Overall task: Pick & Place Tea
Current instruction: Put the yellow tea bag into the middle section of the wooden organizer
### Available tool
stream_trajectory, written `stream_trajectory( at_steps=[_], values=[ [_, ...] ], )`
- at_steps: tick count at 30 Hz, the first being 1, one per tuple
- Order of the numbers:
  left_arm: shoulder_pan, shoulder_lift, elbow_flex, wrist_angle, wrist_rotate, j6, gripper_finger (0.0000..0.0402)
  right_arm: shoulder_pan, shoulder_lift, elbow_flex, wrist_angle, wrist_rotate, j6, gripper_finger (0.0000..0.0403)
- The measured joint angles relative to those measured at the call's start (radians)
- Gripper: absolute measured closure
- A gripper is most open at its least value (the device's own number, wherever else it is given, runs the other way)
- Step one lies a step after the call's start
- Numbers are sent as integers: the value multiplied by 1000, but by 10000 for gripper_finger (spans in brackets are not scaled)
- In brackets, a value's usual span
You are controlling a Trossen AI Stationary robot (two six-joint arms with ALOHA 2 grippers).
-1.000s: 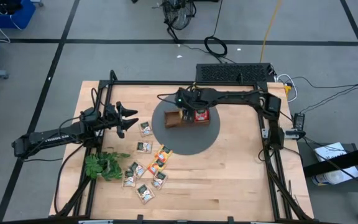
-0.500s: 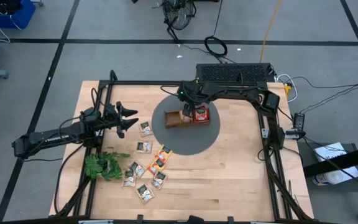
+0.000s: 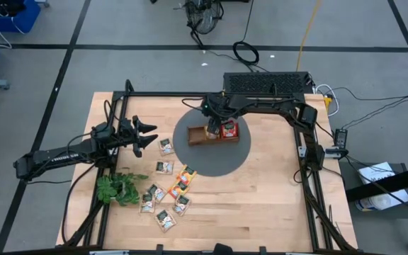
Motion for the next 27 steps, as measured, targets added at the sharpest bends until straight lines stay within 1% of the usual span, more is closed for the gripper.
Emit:
stream_trajectory(
  at_steps=[11,16,20,27],
  values=[
    [0,0,0,0,0,0,188,-5,0,-1,8,-1,-2,334],
    [0,0,0,0,0,0,188,-5,0,-1,8,-3,-36,391],
    [0,0,0,0,0,0,188,-8,0,-1,6,-3,-46,401],
    [0,0,0,0,0,0,188,-8,0,-2,6,-2,-49,403]
  ],
)
